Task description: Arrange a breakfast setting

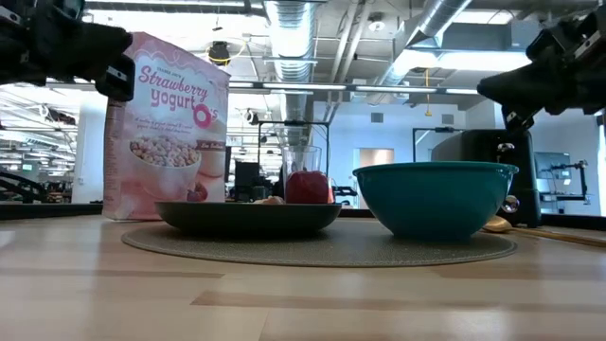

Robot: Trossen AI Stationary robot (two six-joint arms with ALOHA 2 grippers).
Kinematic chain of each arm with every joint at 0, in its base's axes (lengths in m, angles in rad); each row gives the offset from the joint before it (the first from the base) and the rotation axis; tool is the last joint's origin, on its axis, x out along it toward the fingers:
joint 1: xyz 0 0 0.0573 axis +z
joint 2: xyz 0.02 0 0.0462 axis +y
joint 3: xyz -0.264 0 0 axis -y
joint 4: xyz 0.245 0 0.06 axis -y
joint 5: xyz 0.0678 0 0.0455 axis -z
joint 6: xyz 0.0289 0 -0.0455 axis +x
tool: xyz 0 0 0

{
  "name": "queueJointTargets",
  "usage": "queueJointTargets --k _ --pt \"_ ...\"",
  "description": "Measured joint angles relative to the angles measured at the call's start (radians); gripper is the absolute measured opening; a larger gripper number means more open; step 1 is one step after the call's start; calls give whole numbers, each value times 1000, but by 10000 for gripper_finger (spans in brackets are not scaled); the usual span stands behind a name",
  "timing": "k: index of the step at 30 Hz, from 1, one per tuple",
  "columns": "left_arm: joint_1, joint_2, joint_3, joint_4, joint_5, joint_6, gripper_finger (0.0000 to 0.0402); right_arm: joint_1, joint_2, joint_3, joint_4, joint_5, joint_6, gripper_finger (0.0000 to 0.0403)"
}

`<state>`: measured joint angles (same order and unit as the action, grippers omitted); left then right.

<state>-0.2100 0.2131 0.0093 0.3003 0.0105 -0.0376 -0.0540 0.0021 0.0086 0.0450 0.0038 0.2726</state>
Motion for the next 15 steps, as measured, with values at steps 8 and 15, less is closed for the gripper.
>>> queueJointTargets --k 8,15 --pt "13 0 -1 -91 7 -7 20 19 0 0 -16 -6 -8 72" --pt "63 0 -2 -98 7 -25 20 42 0 -1 -21 -1 -9 72"
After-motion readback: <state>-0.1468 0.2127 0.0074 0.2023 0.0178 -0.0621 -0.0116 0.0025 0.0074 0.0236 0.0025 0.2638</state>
